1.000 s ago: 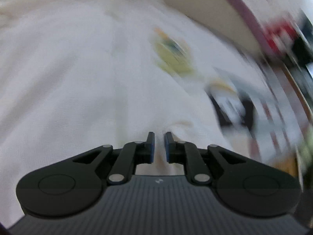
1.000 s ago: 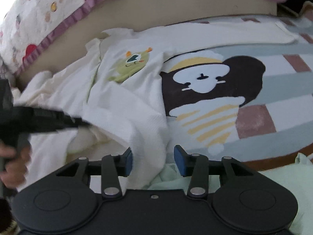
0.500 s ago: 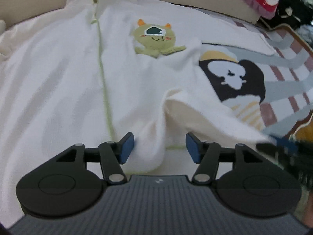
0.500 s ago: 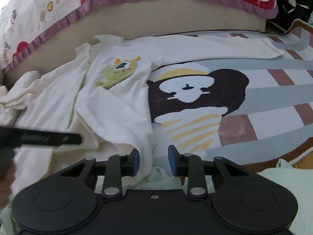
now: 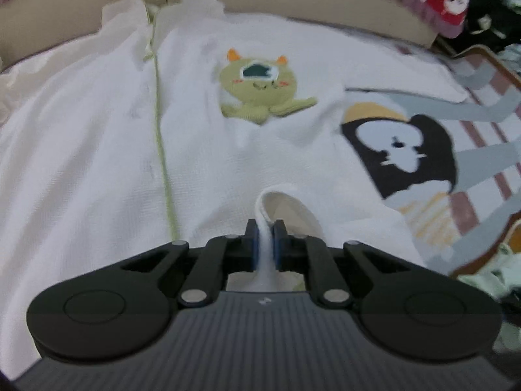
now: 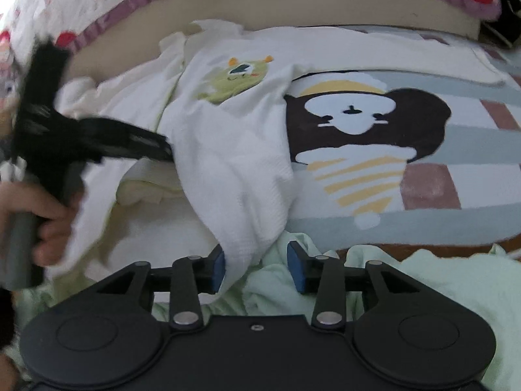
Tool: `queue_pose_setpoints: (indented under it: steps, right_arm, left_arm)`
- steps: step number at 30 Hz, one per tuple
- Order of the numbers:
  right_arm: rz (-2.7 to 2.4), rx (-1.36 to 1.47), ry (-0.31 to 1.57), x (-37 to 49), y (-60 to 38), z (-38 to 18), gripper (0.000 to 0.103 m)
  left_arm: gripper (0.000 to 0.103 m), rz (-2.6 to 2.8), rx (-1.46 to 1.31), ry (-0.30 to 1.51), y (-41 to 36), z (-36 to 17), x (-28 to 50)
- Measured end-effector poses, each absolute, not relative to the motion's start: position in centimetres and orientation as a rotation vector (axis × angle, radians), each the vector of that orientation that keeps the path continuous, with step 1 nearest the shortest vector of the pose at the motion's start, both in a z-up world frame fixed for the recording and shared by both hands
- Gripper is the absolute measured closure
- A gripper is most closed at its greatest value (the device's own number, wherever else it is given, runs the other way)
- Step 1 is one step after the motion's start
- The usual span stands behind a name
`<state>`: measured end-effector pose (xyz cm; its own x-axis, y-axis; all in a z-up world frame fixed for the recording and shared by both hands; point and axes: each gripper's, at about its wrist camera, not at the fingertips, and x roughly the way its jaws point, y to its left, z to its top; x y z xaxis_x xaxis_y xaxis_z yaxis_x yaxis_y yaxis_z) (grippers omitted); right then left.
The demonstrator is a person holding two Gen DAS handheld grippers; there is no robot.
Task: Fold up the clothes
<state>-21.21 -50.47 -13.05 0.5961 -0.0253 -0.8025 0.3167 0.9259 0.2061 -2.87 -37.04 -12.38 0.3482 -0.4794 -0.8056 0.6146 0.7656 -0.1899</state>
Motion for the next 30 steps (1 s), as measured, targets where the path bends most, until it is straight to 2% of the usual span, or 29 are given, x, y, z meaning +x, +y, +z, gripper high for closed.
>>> queue_pose_setpoints:
  steps: [1,2,8,16,20,25,30]
  right_arm:
    - [-0.208,0.302,0.911,-21.2,-50.1,-13.1,0.087]
    - [-0.208,0.265,0.903,-21.5,-49.9,-12.8,0.101]
    - [-0.106,0.392,0.831,-25.3,-50.3,-9.0,0.099]
    - [-0.117,0.362,0.851,-26.9,-49.5,-9.8,0.099]
    - [-0.004,0.406,0.714,-29.5,-50.0,-7.3,0.099]
    - [-0.055,0.441,0.813,-29.4,-51.3,-9.3,0.1]
    - [-0.053,0.445,0.822,-28.7,-51.8,-9.4,0.1]
  left_arm:
    - [0.094,-0.728,0.142,0.975,-36.3,-11.7,-3.3]
    - [0.094,-0.742,0.129,0.963,-35.5,-10.9,-3.8]
    - [0.095,-0.799,0.082,0.919,-28.6,-6.4,-7.7]
    - [0.096,-0.719,0.099,0.938,-26.3,-7.4,-10.9]
    - [0.096,-0.773,0.131,0.891,-25.0,-5.8,-12.4]
    - [0.096,-0.775,0.191,0.994,-24.8,-8.1,-13.1]
    - [0.095,-0.785,0.255,0.906,-25.1,-7.3,-14.0]
